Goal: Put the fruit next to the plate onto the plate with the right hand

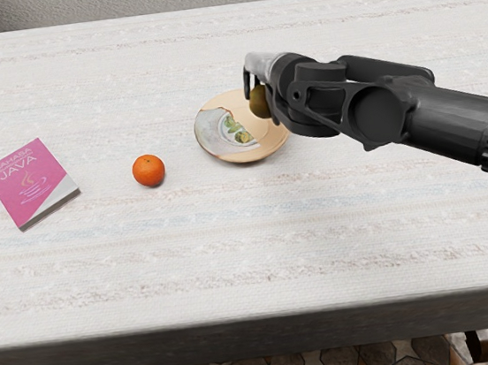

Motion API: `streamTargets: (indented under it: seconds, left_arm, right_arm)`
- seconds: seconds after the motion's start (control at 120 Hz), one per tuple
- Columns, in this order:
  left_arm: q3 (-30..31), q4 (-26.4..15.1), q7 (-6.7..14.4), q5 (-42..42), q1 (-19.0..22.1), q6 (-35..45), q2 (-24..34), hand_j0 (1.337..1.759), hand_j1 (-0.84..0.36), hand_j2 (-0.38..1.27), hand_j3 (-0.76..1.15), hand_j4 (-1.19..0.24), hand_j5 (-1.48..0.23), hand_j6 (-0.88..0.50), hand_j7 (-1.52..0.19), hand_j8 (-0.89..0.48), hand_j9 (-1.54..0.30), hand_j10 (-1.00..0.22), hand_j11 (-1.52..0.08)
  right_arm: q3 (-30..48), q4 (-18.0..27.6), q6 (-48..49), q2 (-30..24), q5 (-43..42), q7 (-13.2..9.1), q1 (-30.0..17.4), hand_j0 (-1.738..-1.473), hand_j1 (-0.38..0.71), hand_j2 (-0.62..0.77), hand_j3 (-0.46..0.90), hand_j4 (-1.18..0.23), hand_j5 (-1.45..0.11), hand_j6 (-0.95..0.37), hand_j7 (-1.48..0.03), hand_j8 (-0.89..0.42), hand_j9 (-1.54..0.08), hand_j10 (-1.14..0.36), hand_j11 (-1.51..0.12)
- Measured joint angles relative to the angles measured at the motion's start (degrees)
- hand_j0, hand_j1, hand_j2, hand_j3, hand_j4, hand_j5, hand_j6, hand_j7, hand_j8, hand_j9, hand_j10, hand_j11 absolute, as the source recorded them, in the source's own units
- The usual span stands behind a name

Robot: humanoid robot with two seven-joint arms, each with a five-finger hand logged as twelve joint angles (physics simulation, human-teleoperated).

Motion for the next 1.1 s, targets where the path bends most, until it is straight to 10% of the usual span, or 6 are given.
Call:
streamTargets:
  seconds: [0.508,0.792,0.95,1.1]
  left_arm:
    - [0.00,0.02,0.01,0.01,0.00,0.01,0.00,1.658,0.35,0.00,0.00,0.00,0.00,0.00,0.00,0.00,0.00,0.00,0.00]
    - [0.00,0.02,0.01,0.00,0.00,0.01,0.00,1.658,0.35,0.00,0.00,0.00,0.00,0.00,0.00,0.00,0.00,0.00,0.00]
    - [0.00,0.01,0.01,0.00,0.00,-0.01,0.00,1.658,0.35,0.00,0.00,0.00,0.00,0.00,0.00,0.00,0.00,0.00,0.00]
    - [0.01,0.00,0.01,0.00,0.00,0.00,0.00,1.658,0.35,0.00,0.00,0.00,0.00,0.00,0.00,0.00,0.00,0.00,0.00]
  right_arm:
    - [-0.11,-0.55,0.06,0.09,1.13,5.82,-0.28,-1.648,0.27,0.45,0.00,-0.52,-1.23,-0.38,-1.12,-0.42,-1.20,-0.63,-1.20]
    - [0.19,-3.97,-3.01,0.09,2.00,7.17,-0.73,-1.655,-0.14,0.11,0.00,-0.18,-0.37,-0.14,-0.34,-0.15,-0.36,-0.20,-0.36]
    - [0.50,3.63,-2.74,-0.56,7.73,7.03,-0.63,-1.657,-0.23,0.05,0.00,-0.10,-0.19,-0.08,-0.18,-0.09,-0.19,-0.11,-0.19]
    - [4.94,17.37,5.11,-13.44,15.54,7.18,-0.67,-1.657,-0.27,0.02,0.00,-0.07,-0.12,-0.06,-0.11,-0.06,-0.11,-0.07,-0.11]
